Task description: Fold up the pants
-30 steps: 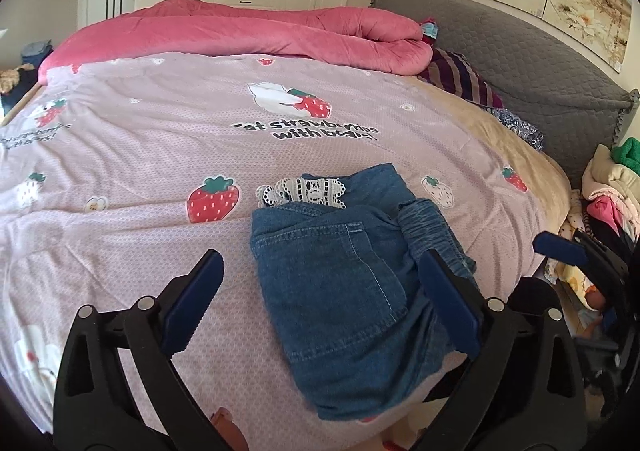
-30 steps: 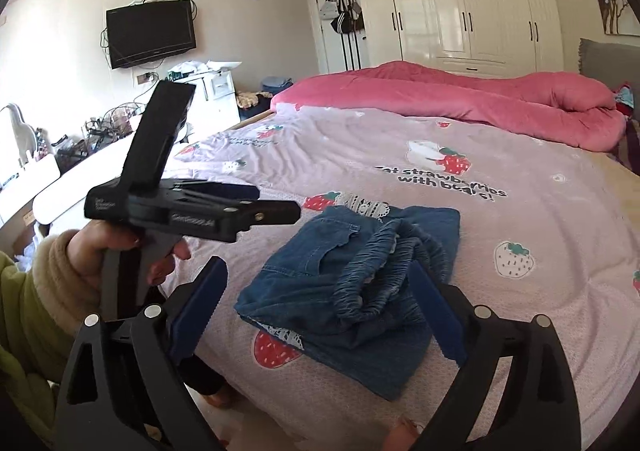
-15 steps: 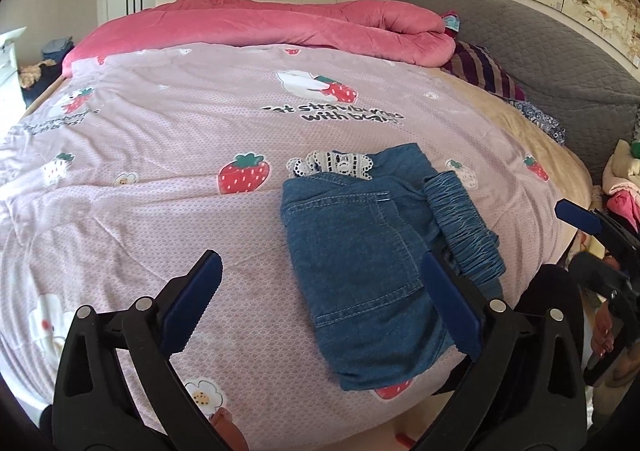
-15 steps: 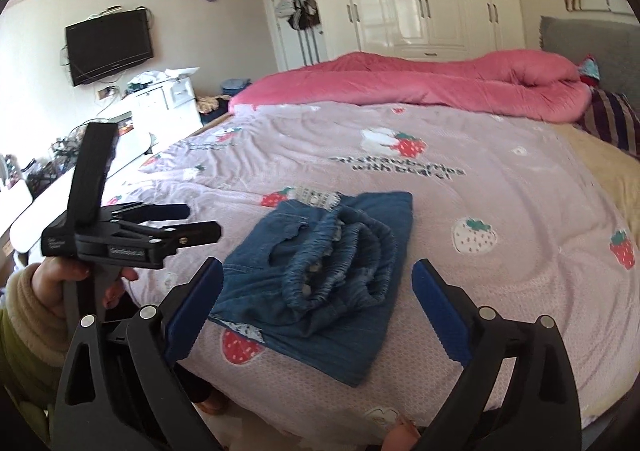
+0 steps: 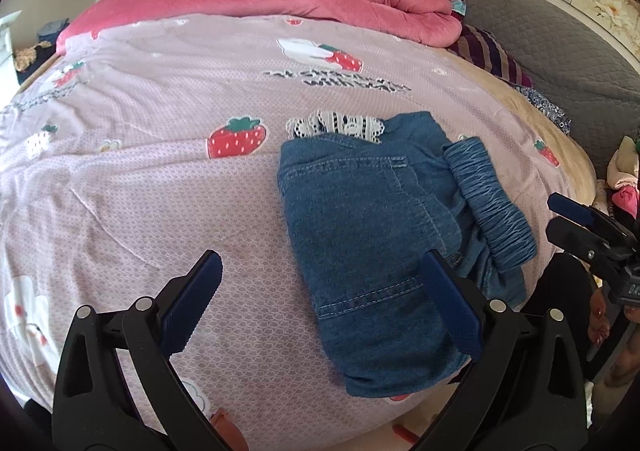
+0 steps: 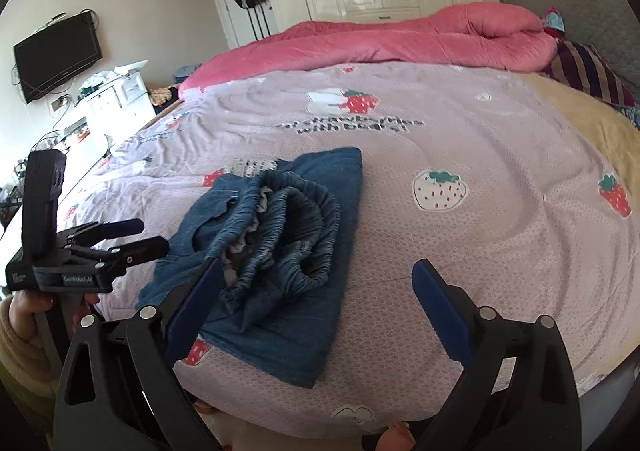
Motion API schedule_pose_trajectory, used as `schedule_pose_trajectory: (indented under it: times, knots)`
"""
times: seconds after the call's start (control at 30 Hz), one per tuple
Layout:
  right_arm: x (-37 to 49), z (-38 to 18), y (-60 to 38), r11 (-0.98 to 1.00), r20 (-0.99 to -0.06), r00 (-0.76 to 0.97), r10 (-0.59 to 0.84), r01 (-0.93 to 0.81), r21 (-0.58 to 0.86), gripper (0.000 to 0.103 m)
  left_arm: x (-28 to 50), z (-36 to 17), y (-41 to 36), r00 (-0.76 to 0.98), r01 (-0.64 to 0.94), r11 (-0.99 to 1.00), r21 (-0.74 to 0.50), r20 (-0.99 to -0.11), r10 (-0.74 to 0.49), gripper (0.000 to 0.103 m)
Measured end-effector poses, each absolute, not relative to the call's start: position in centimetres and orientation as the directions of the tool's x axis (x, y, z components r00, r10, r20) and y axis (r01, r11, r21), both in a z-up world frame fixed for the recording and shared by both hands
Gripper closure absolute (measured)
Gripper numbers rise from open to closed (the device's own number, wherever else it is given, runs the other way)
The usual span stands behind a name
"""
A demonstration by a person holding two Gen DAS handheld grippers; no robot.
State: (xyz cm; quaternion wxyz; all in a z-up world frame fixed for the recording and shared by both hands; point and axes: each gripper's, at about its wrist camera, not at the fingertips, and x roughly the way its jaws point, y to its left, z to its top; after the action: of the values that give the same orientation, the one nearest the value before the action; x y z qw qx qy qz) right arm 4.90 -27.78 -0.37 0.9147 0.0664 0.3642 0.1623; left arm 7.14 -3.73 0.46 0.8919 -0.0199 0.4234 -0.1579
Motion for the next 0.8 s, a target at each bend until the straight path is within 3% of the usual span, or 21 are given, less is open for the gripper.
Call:
schedule_pose_trajectory:
  times: [0.23,0.3,0.43,0.47,0.5,0.53,0.57,0.7,0.8]
  knots:
    - [7.6,-2.4,-26.8,0.919,-0.679,0.620,0.393,-0.254,0.301,0.009,7.8,-1.4,-4.1,0.555,0.264,0.939,-0.219,-0.762,-0.334,0.010]
    - [8.5,-3.3,-26.7,0.902,-0.688,0.585,0.430,-0.253,0.350,0.024,8.2,-1.9,-4.0,0.540,0.258,0.931,-0.260,-0.760,-0.362,0.010]
    - [9.5,-4.4,-26.8,0.866,-0.675,0.547,0.495,-0.242,0.439,0.039,8.5,-2.2,-4.2,0.531,0.262,0.920,-0.293,-0.751,-0.391,0.010]
    - [9.5,-4.3,-26.8,0.860,-0.672,0.543,0.504,-0.248,0.445,0.051,8.6,-2.2,-4.3,0.529,0.265,0.916,-0.301,-0.749,-0.399,0.014]
    - [9.5,-4.3,-26.6,0.857,-0.670,0.538,0.511,-0.255,0.448,0.057,8.6,-2.1,-4.5,0.523,0.273,0.911,-0.310,-0.747,-0.411,0.027]
    - [9.5,-4.2,-26.6,0.856,-0.669,0.538,0.512,-0.257,0.448,0.059,8.6,-2.1,-4.8,0.513,0.287,0.902,-0.321,-0.744,-0.428,0.034]
    - [9.5,-4.1,-26.5,0.856,-0.668,0.540,0.512,-0.258,0.448,0.063,8.6,-2.1,-5.1,0.503,0.298,0.895,-0.333,-0.742,-0.444,0.049]
    - [8.8,-3.5,-26.1,0.871,-0.655,0.579,0.486,-0.264,0.414,0.074,8.0,-1.3,-6.0,0.543,0.316,0.909,-0.273,-0.733,-0.409,0.081]
    - [7.7,-2.1,-24.7,0.902,-0.645,0.631,0.431,-0.307,0.303,0.076,7.5,-0.6,-6.6,0.574,0.328,0.917,-0.228,-0.723,-0.385,0.085]
